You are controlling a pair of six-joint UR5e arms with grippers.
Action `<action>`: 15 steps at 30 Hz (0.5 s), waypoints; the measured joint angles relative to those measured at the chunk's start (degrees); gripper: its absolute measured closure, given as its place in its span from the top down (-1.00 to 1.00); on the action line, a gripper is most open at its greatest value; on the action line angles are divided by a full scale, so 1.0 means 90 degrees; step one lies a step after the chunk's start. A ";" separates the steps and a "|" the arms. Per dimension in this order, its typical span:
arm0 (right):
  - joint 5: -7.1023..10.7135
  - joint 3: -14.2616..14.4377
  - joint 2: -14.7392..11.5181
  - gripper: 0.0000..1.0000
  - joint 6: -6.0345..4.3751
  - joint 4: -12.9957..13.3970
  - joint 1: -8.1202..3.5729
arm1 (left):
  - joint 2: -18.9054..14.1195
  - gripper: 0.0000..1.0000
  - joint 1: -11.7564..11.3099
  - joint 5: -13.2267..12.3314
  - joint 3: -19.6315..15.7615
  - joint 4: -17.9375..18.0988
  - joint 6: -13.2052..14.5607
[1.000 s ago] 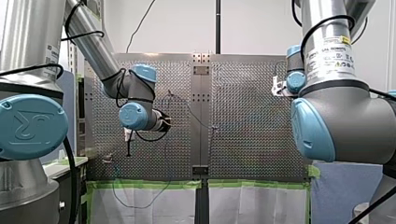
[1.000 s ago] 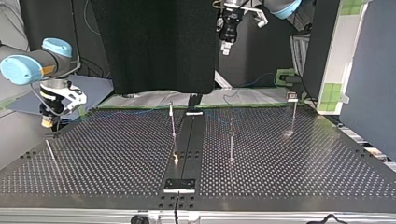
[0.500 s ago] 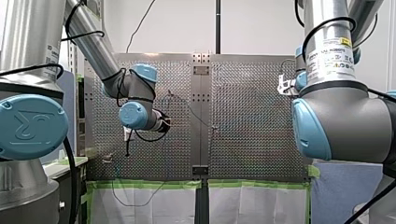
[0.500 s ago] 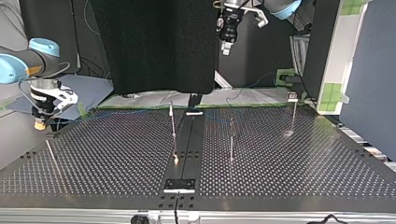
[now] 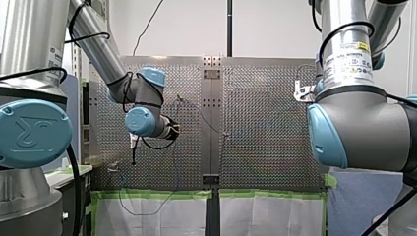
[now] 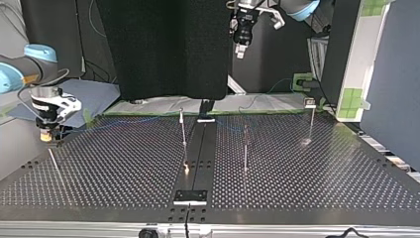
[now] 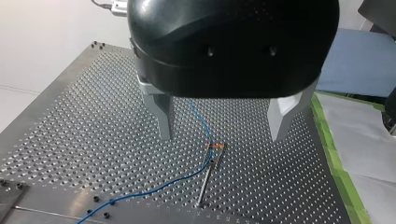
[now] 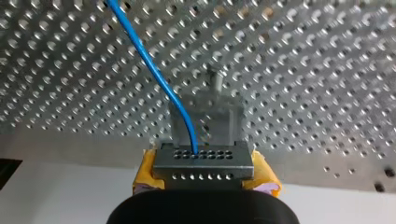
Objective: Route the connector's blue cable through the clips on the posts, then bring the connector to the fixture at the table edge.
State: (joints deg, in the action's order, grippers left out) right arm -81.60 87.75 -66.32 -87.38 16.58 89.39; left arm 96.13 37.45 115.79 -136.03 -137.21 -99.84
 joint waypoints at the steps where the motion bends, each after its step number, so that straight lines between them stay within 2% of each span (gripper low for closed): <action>1: 0.0054 -0.0021 0.0025 -1.00 0.0019 -0.0014 0.0001 | 0.0001 1.00 -0.0003 0.0000 0.0000 0.0000 0.0000; 6: 0.0331 -0.0086 0.0098 -1.00 0.0071 -0.0049 0.0003 | -0.0001 1.00 -0.0016 0.0000 0.0000 0.0000 0.0000; 15: 0.0816 -0.0179 0.0182 -1.00 0.0079 -0.0028 -0.0072 | 0.0001 1.00 -0.0040 -0.0008 0.0006 0.0000 0.0000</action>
State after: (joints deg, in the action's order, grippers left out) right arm -74.25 86.14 -64.69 -86.67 16.33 88.74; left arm 96.14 37.10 115.72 -135.98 -137.21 -99.84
